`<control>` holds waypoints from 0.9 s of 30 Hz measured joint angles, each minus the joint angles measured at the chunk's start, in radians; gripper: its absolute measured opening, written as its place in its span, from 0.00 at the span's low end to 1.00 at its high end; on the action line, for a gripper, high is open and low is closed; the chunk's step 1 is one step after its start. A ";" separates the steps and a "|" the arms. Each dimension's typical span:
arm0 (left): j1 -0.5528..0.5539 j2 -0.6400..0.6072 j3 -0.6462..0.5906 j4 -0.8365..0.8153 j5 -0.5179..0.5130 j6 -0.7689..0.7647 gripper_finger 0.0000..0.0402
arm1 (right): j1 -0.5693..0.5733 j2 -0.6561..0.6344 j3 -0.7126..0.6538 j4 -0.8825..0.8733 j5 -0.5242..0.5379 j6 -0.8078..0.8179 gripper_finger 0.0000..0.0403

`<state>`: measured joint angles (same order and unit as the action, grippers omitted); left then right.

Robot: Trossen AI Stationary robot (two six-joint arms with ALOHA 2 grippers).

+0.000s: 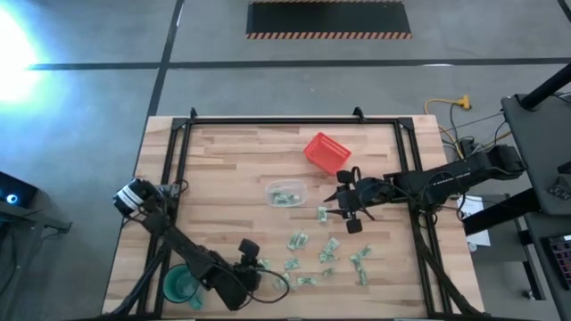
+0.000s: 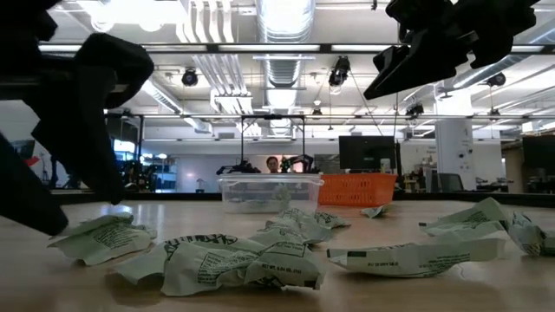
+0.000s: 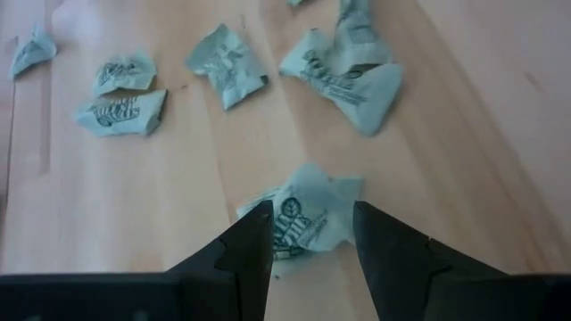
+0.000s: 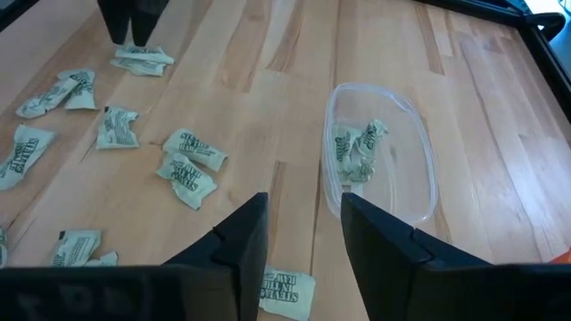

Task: Pick and place items into bin
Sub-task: Put the stevia packet into the transparent bin

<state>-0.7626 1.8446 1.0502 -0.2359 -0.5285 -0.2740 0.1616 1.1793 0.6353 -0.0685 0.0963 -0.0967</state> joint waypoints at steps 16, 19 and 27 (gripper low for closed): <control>0.110 -0.005 -0.031 0.002 0.156 -0.142 0.34 | 0.000 0.000 -0.003 -0.001 0.000 0.005 0.32; 0.113 -0.005 -0.032 0.000 0.162 -0.142 0.34 | 0.000 0.000 -0.003 -0.001 0.000 0.007 0.31; 0.113 -0.005 -0.033 -0.004 0.169 -0.139 0.21 | 0.000 0.000 -0.003 -0.001 0.000 0.008 0.31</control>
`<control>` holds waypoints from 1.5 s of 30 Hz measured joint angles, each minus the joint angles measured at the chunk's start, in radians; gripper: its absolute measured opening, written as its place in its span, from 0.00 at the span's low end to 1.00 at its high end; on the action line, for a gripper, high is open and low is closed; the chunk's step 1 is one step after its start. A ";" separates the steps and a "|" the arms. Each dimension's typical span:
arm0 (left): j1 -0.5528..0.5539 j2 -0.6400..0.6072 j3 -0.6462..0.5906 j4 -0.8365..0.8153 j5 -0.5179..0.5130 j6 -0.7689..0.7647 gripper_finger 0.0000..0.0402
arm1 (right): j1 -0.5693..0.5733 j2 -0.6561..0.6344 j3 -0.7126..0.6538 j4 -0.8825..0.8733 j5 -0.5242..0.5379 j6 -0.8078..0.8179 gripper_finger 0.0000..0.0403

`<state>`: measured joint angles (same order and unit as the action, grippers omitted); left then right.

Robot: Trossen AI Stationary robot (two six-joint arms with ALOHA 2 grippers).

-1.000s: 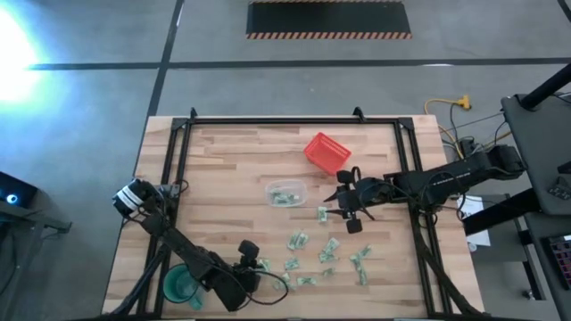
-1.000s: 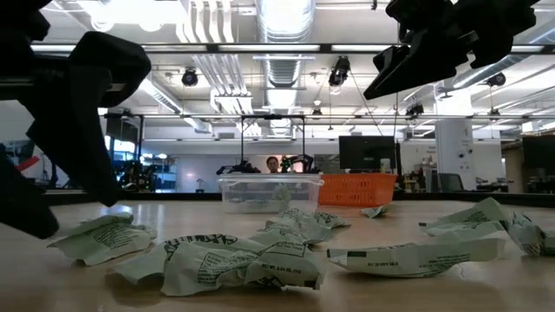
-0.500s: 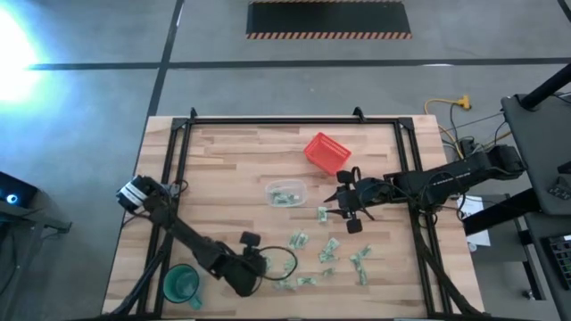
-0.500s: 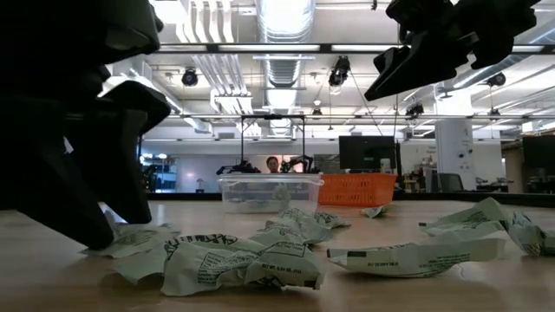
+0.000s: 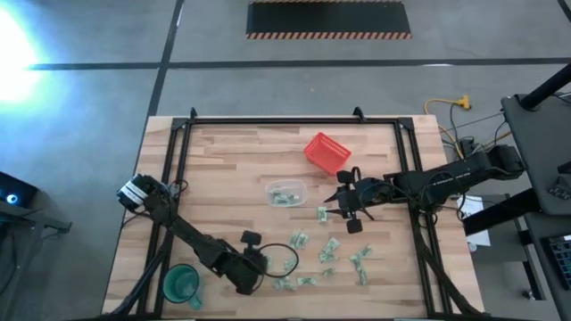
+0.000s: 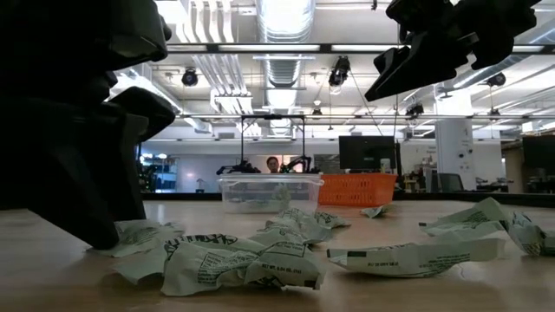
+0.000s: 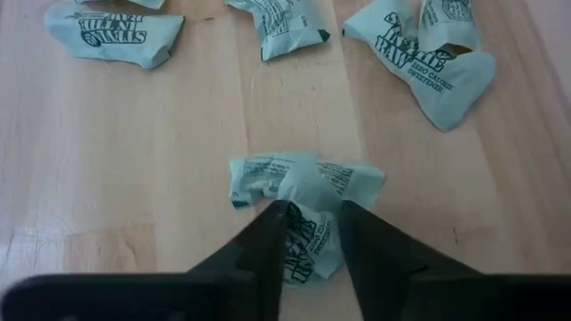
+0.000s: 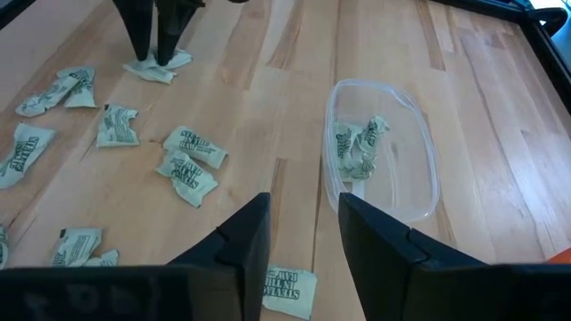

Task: Pick and place items into bin
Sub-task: Put the stevia packet into the transparent bin

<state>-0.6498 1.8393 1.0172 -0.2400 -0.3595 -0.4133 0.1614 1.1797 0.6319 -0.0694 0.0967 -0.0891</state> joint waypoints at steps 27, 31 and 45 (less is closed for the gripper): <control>0.177 -0.192 0.007 -0.074 -0.304 0.335 0.00 | 0.000 0.000 0.000 0.000 0.000 0.009 0.27; 0.297 -0.192 0.007 -0.057 -0.305 0.394 0.00 | 0.000 0.000 0.000 -0.001 0.000 0.039 0.26; 0.550 -0.190 0.007 -0.007 -0.093 0.420 0.02 | 0.044 0.000 -0.008 -0.004 0.000 0.064 0.25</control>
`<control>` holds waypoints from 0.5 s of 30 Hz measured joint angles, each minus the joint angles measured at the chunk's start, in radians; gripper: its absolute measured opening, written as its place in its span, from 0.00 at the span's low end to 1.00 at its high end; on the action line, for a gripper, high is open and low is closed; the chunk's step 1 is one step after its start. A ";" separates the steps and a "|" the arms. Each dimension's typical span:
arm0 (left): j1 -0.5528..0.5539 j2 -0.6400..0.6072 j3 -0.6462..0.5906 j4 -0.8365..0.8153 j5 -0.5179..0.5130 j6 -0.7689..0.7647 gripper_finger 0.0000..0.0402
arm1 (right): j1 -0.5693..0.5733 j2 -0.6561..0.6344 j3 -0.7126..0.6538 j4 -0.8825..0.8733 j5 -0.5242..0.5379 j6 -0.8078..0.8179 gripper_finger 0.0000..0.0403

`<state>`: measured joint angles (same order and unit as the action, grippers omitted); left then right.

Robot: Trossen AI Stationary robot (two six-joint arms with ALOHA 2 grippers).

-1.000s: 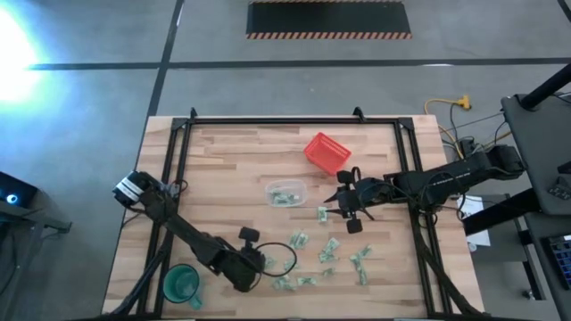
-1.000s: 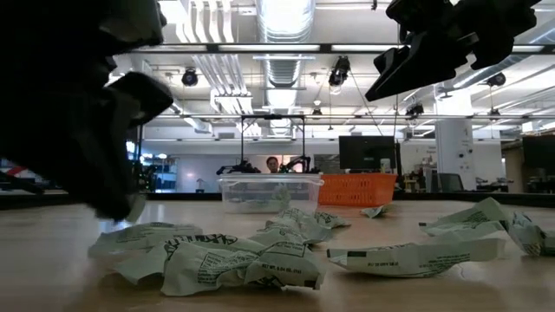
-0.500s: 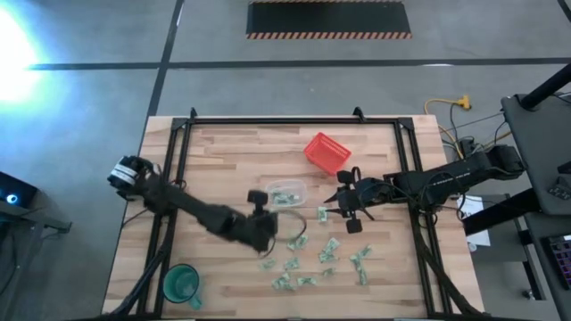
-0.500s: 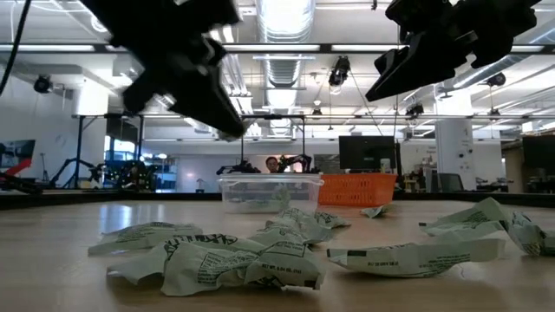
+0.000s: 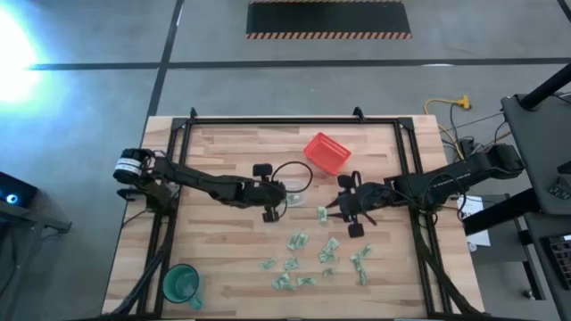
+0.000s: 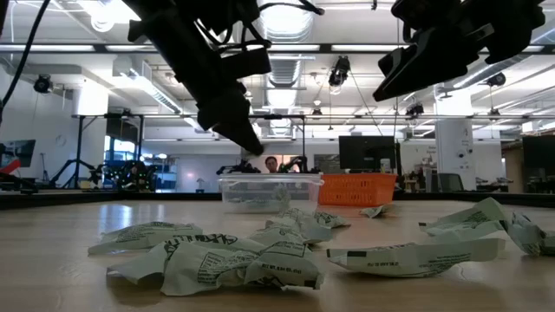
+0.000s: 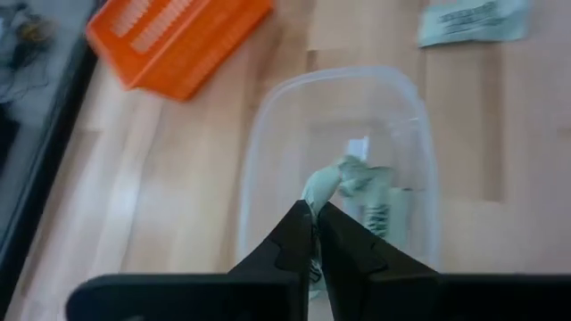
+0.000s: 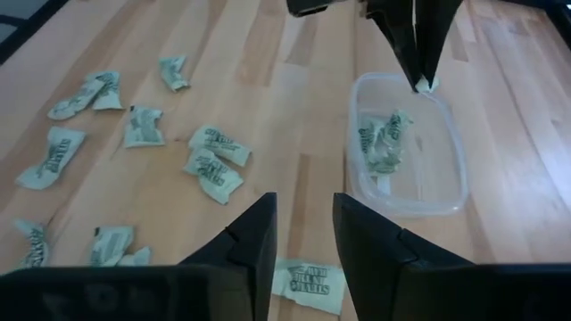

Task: Pick and place items into bin
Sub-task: Put the stevia packet into the transparent bin

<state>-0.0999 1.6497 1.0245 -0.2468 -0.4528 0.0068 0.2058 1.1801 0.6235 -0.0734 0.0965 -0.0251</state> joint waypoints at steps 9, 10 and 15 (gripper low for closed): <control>0.000 0.000 0.000 0.005 0.010 0.027 0.21 | 0.006 0.000 -0.010 -0.006 0.000 0.020 0.23; 0.000 0.000 0.000 0.005 0.009 0.027 0.22 | 0.006 0.000 -0.016 -0.006 0.000 0.023 0.24; 0.000 0.001 0.000 0.003 0.007 0.027 0.28 | 0.006 0.000 -0.072 -0.002 -0.003 0.041 0.25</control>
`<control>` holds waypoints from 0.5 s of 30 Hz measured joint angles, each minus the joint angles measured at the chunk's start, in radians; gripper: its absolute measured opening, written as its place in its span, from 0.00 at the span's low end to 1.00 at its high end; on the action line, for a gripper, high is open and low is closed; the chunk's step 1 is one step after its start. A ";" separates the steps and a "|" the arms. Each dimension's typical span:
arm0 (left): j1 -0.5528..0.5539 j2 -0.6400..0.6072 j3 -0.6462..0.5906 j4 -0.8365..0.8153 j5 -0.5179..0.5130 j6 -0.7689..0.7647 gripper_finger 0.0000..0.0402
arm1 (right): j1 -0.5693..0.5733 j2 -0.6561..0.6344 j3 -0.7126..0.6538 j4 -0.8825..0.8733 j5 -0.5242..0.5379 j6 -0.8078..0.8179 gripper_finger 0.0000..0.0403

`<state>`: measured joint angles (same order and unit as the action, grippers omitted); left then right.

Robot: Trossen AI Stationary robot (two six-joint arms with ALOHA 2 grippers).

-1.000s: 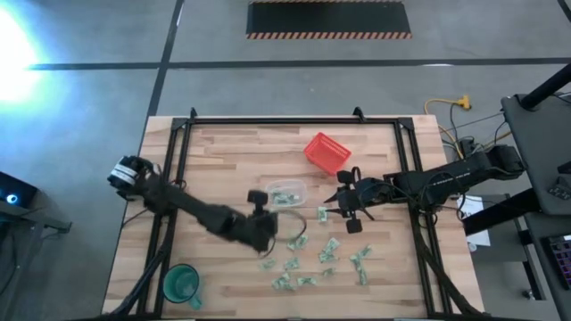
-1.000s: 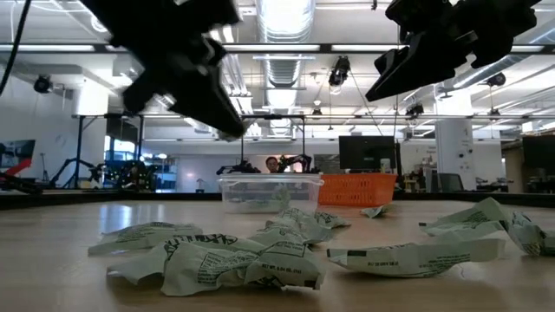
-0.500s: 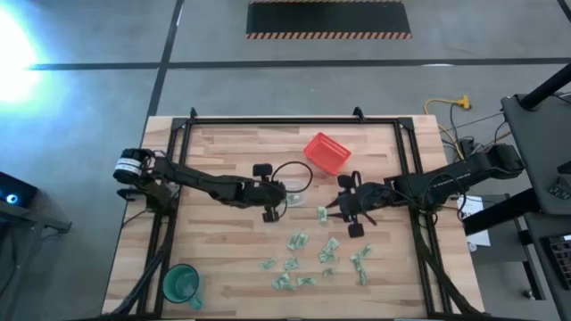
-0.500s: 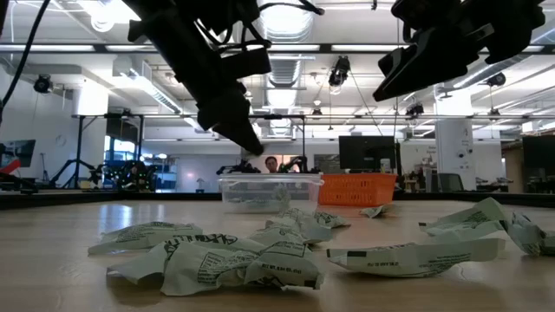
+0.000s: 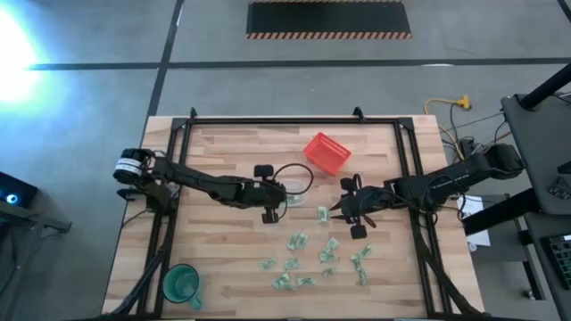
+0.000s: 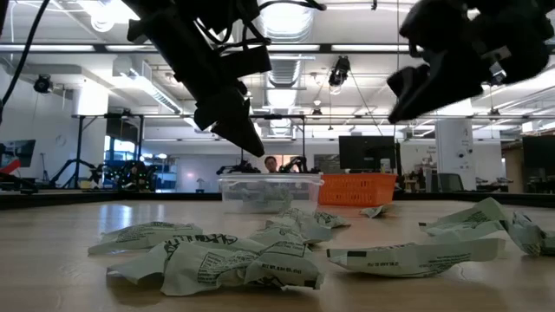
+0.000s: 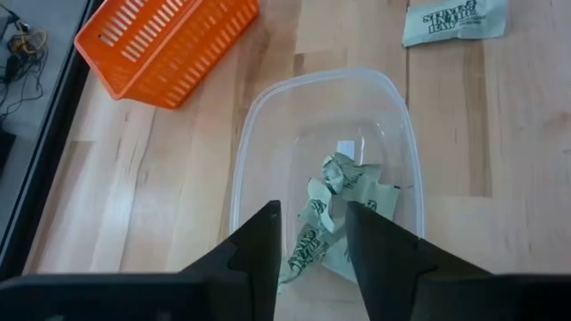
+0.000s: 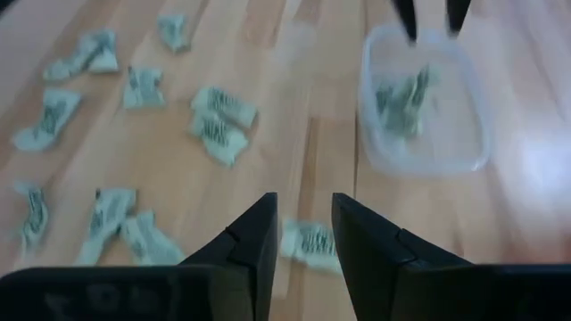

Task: Pick and place items into bin
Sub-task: Put the stevia packet into the transparent bin

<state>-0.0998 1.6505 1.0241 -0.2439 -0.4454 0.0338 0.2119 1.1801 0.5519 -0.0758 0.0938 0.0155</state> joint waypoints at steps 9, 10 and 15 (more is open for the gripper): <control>-0.014 -0.012 0.014 -0.081 0.000 0.028 0.28 | 0.000 0.000 -0.151 0.187 -0.022 -0.053 0.26; -0.014 -0.018 0.020 -0.098 0.000 0.027 0.28 | 0.000 0.000 -0.160 0.211 -0.024 -0.078 0.26; -0.033 -0.098 0.018 -0.139 -0.001 0.025 0.28 | 0.000 0.000 -0.193 0.282 -0.024 -0.145 0.28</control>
<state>-0.1324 1.5521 1.0417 -0.3833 -0.4469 0.0586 0.2119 1.1801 0.3585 0.2057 0.0694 -0.1297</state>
